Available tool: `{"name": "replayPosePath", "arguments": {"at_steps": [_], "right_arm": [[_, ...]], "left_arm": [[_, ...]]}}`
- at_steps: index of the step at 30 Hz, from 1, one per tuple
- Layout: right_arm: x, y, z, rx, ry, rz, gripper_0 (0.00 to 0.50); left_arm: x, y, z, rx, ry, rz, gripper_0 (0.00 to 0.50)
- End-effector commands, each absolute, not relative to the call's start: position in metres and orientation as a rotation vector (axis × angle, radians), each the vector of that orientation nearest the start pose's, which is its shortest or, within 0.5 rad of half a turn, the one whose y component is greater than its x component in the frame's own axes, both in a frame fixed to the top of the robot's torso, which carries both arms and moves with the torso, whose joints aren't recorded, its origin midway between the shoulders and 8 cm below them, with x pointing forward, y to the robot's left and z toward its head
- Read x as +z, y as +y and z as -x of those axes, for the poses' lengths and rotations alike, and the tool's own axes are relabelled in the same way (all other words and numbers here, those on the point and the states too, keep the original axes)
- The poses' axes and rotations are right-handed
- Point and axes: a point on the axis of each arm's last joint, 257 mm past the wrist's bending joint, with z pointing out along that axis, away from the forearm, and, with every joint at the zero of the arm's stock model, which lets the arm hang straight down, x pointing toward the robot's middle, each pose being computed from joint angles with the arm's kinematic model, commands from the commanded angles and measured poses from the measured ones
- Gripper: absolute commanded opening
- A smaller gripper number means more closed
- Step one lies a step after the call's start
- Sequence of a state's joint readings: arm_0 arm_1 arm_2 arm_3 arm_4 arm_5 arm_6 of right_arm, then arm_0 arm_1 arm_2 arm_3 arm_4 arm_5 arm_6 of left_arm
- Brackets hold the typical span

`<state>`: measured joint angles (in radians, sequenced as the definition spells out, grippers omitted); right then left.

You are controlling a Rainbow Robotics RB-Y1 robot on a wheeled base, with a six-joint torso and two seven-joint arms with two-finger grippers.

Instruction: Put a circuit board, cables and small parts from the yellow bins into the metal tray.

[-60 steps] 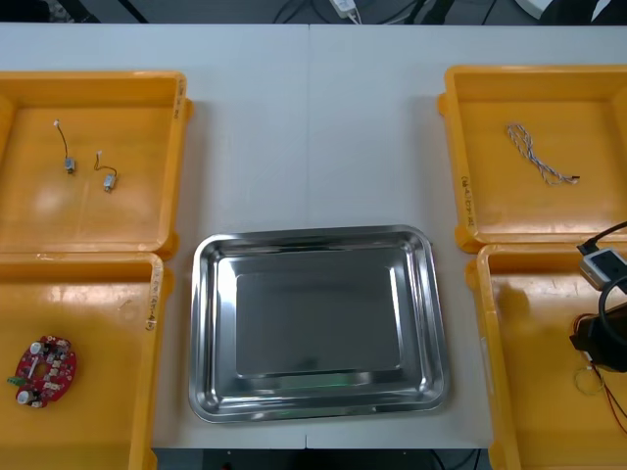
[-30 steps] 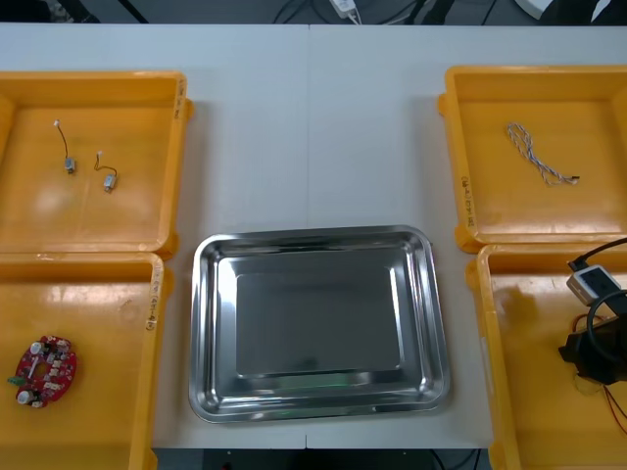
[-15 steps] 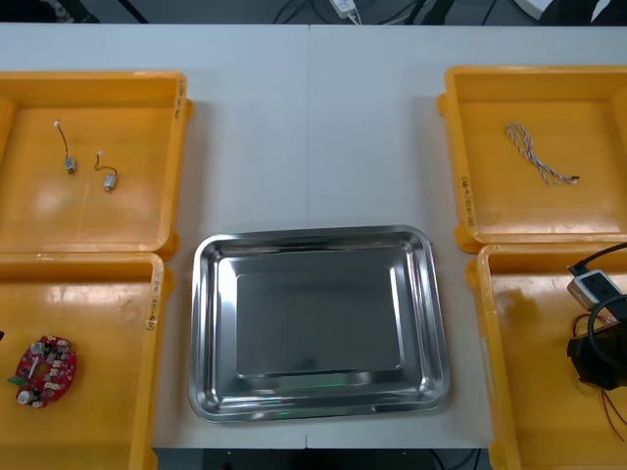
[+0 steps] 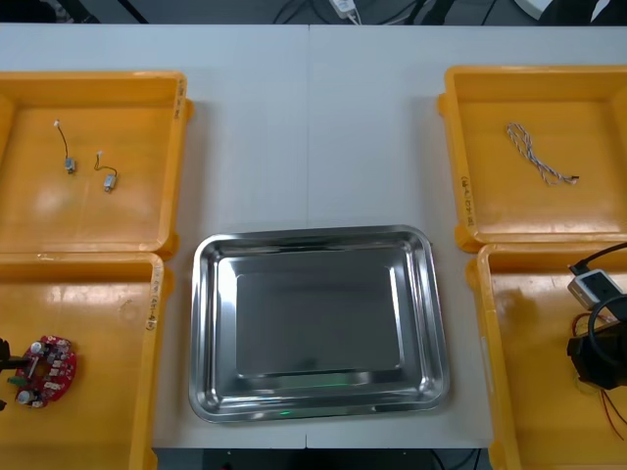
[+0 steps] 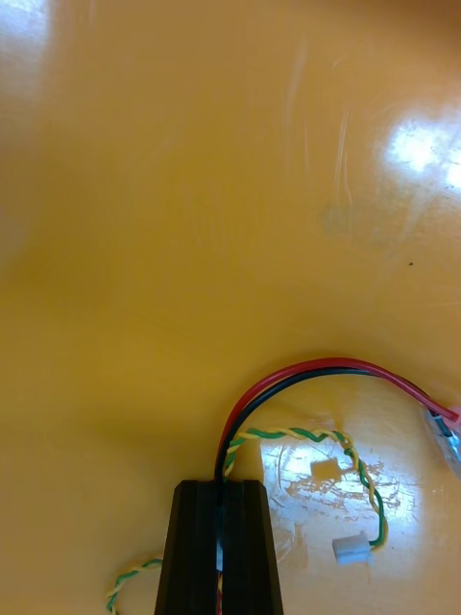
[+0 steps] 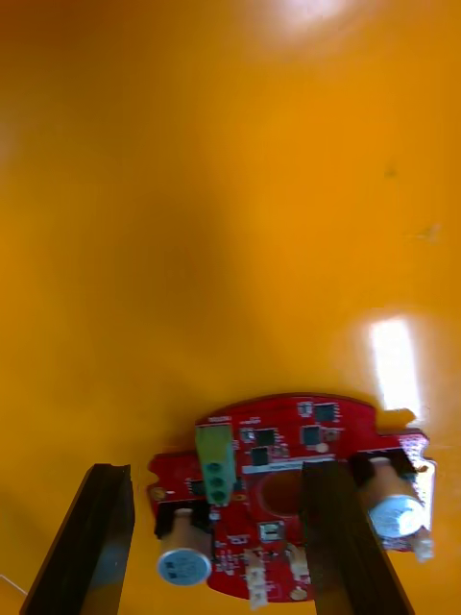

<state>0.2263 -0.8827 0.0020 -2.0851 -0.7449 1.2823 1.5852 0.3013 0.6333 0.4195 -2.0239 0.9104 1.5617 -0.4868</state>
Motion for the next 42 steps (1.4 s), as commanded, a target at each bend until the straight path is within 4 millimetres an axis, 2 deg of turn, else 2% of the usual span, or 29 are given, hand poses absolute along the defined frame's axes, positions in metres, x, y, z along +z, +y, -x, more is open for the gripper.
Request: {"name": "replayPosePath", "arguments": {"at_steps": [1,5,15,26,27,28,30,42], "right_arm": [[-0.305,-0.377,-0.348,-0.083,2.649,0.453,0.0],[-0.292,-0.38,-0.353,-0.09,2.647,0.443,0.0],[-0.243,-0.385,-0.363,-0.115,2.653,0.435,0.0],[-0.185,-0.379,-0.362,-0.031,2.656,0.43,0.0],[-0.18,-0.379,-0.361,-0.03,2.655,0.428,0.0],[-0.175,-0.379,-0.362,-0.034,2.649,0.428,0.0],[-0.168,-0.38,-0.362,-0.041,2.642,0.424,0.0],[-0.132,-0.381,-0.37,-0.064,2.602,0.413,0.0]], "left_arm": [[-0.328,0.42,-0.263,-0.372,2.475,1.527,0.5],[-0.33,0.422,-0.263,-0.361,2.475,1.524,0.5],[-0.34,0.424,-0.266,-0.355,2.471,1.515,0.5],[-0.338,0.421,-0.27,-0.372,2.476,1.502,0.5],[-0.338,0.421,-0.27,-0.372,2.477,1.5,0.363],[-0.337,0.42,-0.271,-0.376,2.477,1.495,0.125],[-0.337,0.419,-0.272,-0.38,2.48,1.488,0.003],[-0.332,0.417,-0.281,-0.401,2.466,1.47,0.0]]}}
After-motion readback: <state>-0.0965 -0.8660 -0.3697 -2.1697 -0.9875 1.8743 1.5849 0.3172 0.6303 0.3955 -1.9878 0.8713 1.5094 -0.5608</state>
